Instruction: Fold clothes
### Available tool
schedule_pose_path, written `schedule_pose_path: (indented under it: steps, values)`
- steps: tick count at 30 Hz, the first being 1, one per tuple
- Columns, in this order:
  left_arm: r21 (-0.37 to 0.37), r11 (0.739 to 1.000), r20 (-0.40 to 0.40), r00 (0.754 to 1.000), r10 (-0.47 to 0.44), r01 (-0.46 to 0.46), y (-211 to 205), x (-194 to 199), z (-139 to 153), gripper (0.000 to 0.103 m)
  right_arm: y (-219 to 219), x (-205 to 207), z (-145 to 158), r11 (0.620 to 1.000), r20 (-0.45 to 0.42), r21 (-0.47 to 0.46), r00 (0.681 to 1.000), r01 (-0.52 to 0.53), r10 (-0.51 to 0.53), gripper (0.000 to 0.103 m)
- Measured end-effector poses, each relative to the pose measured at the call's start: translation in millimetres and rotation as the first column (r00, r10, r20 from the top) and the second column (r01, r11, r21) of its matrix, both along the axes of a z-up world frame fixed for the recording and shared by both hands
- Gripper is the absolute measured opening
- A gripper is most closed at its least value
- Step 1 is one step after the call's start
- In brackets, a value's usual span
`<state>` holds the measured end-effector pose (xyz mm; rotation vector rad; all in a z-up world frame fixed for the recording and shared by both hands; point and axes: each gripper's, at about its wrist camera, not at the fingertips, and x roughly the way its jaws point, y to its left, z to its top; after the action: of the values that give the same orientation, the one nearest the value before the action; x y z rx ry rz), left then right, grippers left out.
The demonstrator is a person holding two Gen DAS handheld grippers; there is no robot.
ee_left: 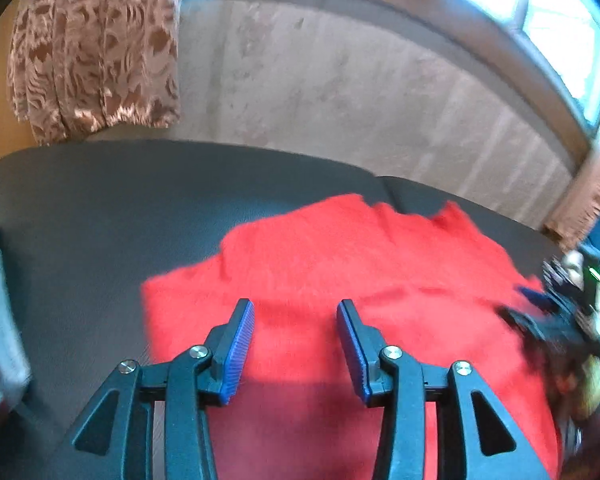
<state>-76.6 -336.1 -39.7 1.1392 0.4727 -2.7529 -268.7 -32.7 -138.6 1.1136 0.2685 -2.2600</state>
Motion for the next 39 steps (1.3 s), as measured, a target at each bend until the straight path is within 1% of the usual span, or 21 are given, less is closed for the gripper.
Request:
schedule_pose_path:
  steps: [3, 4, 6, 8, 9, 11, 13, 15, 16, 18, 20, 23, 26, 28, 29, 34, 37, 38, 39]
  values:
    - [0.045, 0.998, -0.009, 0.999, -0.051, 0.051, -2, 50, 7, 0.046, -1, 2, 1, 1.0, 0.017, 0.013, 1.0, -0.01, 0.01, 0.103]
    - [0.049, 0.997, 0.002, 0.998, -0.061, 0.06, 1, 70, 7, 0.047, -1, 2, 2, 1.0, 0.023, 0.017, 1.0, -0.013, 0.013, 0.103]
    - [0.034, 0.997, 0.039, 0.997, -0.071, 0.07, 8, 106, 2, 0.047, -1, 2, 4, 0.999, 0.041, 0.034, 0.999, -0.023, 0.021, 0.103]
    - [0.068, 0.995, 0.07, 0.995, -0.074, 0.07, 10, 137, -5, 0.048, 5, -1, 9, 0.999, 0.083, 0.024, 0.996, 0.024, -0.026, 0.103]
    - [0.102, 0.993, 0.088, 0.993, -0.075, 0.066, 11, 157, -11, 0.048, 11, 1, 12, 0.998, 0.096, 0.004, 0.993, 0.064, -0.064, 0.103]
    - [0.147, 0.988, 0.103, 0.993, -0.062, 0.046, 9, 185, -18, 0.05, 33, 16, 23, 0.989, 0.11, -0.099, 0.989, 0.106, -0.095, 0.103]
    - [0.233, 0.972, 0.104, 0.993, -0.049, 0.023, 5, 214, -28, 0.052, 64, 40, 32, 0.967, 0.132, -0.236, 0.989, 0.094, -0.064, 0.103]
    - [0.3, 0.954, 0.107, 0.993, -0.046, 0.012, 3, 232, -37, 0.054, 88, 62, 31, 0.946, 0.179, -0.314, 0.983, 0.084, -0.028, 0.103]
    - [0.31, 0.951, 0.114, 0.992, -0.051, 0.013, 6, 238, -41, 0.054, 100, 73, 30, 0.933, 0.202, -0.351, 0.979, 0.081, -0.009, 0.103]
    - [0.314, 0.949, 0.131, 0.989, -0.065, 0.021, 12, 247, -49, 0.054, 129, 89, 22, 0.915, 0.274, -0.394, 0.961, 0.09, 0.024, 0.103]
    - [0.309, 0.95, 0.155, 0.983, -0.094, 0.042, 20, 250, -57, 0.054, 160, 110, 11, 0.889, 0.369, -0.435, 0.929, 0.142, 0.032, 0.103]
    - [0.317, 0.945, 0.174, 0.974, -0.147, 0.086, 37, 248, -67, 0.054, 191, 144, 2, 0.875, 0.4, -0.453, 0.916, 0.171, 0.028, 0.103]
    - [0.331, 0.934, 0.192, 0.959, -0.206, 0.134, 53, 242, -77, 0.053, 217, 174, -5, 0.839, 0.419, -0.512, 0.906, 0.183, 0.058, 0.103]
    - [0.354, 0.923, 0.212, 0.948, -0.238, 0.152, 61, 235, -84, 0.052, 224, 192, -12, 0.813, 0.437, -0.55, 0.896, 0.192, 0.084, 0.103]
    - [0.357, 0.921, 0.221, 0.944, -0.244, 0.155, 65, 232, -87, 0.052, 224, 199, -14, 0.802, 0.451, -0.565, 0.886, 0.191, 0.106, 0.103]
    - [0.362, 0.921, 0.24, 0.94, -0.244, 0.147, 74, 224, -96, 0.052, 213, 230, -36, 0.817, 0.534, -0.556, 0.82, 0.156, 0.207, 0.103]
    - [0.382, 0.917, 0.275, 0.933, -0.231, 0.115, 74, 218, -102, 0.052, 202, 237, -62, 0.849, 0.586, -0.495, 0.792, 0.186, 0.169, 0.103]
    - [0.385, 0.917, 0.276, 0.934, -0.226, 0.108, 74, 217, -103, 0.052, 198, 238, -68, 0.857, 0.592, -0.48, 0.79, 0.189, 0.157, 0.103]
    - [0.386, 0.917, 0.277, 0.935, -0.223, 0.104, 74, 216, -103, 0.052, 194, 239, -68, 0.857, 0.568, -0.483, 0.809, 0.179, 0.151, 0.103]
